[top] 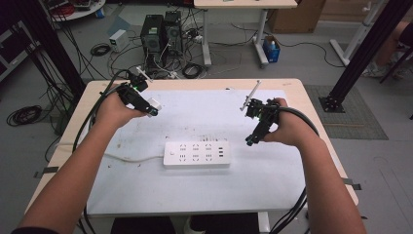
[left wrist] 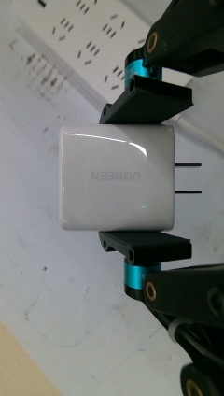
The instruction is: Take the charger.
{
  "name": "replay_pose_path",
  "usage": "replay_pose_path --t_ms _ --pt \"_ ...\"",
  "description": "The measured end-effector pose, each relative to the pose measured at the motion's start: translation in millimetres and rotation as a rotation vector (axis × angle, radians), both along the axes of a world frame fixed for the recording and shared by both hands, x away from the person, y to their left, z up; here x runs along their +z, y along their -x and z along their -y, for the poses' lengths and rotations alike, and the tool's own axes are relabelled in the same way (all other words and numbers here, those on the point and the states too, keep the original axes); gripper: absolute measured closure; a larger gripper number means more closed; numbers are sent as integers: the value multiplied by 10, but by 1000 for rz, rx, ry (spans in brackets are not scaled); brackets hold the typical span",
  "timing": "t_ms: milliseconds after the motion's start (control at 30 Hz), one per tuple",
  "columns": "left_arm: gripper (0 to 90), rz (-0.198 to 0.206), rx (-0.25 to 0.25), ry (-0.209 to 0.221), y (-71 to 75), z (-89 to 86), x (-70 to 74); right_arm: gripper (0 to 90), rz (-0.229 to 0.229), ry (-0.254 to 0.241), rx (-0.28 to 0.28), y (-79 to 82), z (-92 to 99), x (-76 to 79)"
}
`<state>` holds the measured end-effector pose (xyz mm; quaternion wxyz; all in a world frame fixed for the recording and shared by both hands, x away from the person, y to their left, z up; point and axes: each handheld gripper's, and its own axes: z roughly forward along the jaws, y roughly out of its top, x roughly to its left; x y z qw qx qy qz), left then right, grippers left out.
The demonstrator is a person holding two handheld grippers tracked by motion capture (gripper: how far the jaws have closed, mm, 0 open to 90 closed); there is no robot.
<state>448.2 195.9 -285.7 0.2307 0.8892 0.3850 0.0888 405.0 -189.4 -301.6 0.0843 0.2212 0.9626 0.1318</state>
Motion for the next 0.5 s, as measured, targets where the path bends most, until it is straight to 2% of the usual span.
replay_pose_path --t_ms 133,233,500 --pt "426 22 -54 15 179 34 203 12 9 -14 1 63 22 10" --pt "425 38 -87 3 258 48 304 12 11 -25 -9 106 46 0" --pt "425 37 -126 4 295 59 361 12 8 -41 -31 134 99 -21"
